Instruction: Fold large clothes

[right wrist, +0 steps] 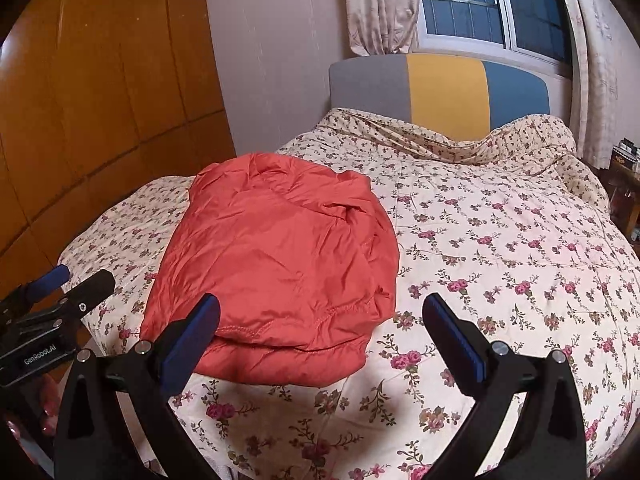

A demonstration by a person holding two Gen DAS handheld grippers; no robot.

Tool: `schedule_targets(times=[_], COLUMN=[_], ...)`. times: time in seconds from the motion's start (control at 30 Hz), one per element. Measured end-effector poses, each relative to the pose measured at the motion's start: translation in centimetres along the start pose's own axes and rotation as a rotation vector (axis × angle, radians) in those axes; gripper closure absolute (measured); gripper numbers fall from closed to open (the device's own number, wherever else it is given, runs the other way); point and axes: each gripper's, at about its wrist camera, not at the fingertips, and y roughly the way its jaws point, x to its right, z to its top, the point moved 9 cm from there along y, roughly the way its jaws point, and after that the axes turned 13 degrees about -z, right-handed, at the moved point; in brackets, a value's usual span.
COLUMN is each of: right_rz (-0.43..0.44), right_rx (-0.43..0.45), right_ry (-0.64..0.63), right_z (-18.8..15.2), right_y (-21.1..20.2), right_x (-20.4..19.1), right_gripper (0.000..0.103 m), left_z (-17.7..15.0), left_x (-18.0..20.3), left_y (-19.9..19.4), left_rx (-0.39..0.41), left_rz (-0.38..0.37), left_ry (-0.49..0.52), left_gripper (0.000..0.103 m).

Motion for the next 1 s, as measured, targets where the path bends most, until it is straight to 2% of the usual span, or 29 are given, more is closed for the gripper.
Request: schedule_targets(times=[1.0], right_rz=[0.003], right_rx=[-0.007], right_ry=[0.015], right_z=[-0.3], right_y=[0.0], right_x=[0.6], right_gripper=[0.002], left_z=[-0.7], left_x=[1.1], left_y=[0.4], left_rx=[-0.011], left_rz=[-0.003], left_ry=[0.015], left_gripper=[0.003])
